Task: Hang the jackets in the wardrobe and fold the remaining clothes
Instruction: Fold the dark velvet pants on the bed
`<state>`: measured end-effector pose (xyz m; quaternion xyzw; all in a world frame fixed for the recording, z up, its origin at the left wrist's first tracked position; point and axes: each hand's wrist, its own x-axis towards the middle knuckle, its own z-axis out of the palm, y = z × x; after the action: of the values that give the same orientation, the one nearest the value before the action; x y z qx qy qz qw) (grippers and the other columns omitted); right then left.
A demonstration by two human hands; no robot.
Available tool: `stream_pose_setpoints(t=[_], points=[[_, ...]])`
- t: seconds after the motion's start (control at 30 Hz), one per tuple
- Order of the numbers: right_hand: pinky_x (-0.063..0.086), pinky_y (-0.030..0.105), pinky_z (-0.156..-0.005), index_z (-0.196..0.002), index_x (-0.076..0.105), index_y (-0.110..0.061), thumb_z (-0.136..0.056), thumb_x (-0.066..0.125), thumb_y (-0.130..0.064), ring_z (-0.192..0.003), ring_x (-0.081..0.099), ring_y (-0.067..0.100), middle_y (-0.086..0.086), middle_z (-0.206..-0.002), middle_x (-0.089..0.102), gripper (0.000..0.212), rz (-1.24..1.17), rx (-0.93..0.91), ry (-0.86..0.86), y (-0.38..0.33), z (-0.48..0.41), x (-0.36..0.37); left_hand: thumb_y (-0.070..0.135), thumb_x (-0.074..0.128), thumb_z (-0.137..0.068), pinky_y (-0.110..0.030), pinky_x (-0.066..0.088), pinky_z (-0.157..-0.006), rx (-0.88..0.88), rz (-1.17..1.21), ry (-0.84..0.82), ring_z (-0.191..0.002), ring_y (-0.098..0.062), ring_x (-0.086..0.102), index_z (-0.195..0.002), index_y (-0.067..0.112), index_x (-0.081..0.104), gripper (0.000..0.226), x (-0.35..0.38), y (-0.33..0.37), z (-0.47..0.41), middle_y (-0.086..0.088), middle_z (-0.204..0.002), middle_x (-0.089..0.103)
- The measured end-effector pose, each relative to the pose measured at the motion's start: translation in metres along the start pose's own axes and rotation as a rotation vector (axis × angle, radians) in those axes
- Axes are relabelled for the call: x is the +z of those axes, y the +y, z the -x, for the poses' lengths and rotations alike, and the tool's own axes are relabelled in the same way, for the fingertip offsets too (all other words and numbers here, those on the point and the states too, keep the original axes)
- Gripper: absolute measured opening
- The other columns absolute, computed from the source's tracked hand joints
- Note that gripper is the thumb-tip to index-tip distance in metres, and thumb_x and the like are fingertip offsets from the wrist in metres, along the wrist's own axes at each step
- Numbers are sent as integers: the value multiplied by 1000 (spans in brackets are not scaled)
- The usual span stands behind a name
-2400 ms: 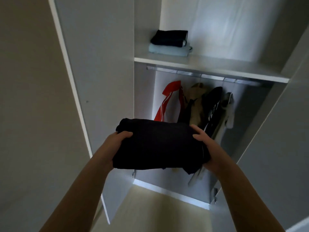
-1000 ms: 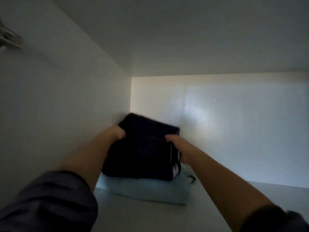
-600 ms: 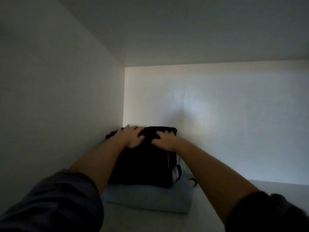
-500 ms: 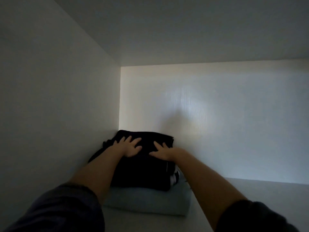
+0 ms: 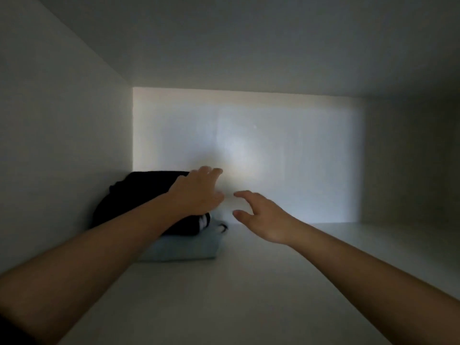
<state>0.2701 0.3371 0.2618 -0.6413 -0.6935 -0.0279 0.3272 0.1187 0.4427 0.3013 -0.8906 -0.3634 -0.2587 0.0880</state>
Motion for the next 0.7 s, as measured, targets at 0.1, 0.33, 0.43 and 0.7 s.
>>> stream_pose_setpoints(t=[0.1,0.33,0.43,0.7], points=[[27,14,-92,-143,36,-28,-98,48,-32,-125,44,10,-5,-147,39,47,76,48,159,-1,91,-37,42,46,-94,-43,33,-109,163,54,20,-136,-23,34,-148,25,26,60,-15,76,43,-1,-154,28],[42,13,-90,-130,49,-26,-93,55,-19,-114,51,-2,-13,-128,54,38,50,279,547,-9,375,-106,49,43,-89,-33,42,-98,521,522,78,-122,-7,46,-133,38,40,46,-18,268,199,19,-138,42],[48,18,-84,-120,54,-24,-93,55,-9,-103,58,1,-7,-115,61,31,-5,480,723,-24,503,-128,45,48,-88,-26,42,-92,617,856,69,-114,-1,51,-123,34,51,37,-11,367,277,19,-124,53],[48,12,-73,-110,55,-37,-95,49,-15,-95,63,4,-17,-105,64,28,105,972,1095,-119,811,-167,27,53,-88,-14,47,-85,857,1431,-421,-103,3,59,-105,24,64,21,-7,612,524,22,-102,64]])
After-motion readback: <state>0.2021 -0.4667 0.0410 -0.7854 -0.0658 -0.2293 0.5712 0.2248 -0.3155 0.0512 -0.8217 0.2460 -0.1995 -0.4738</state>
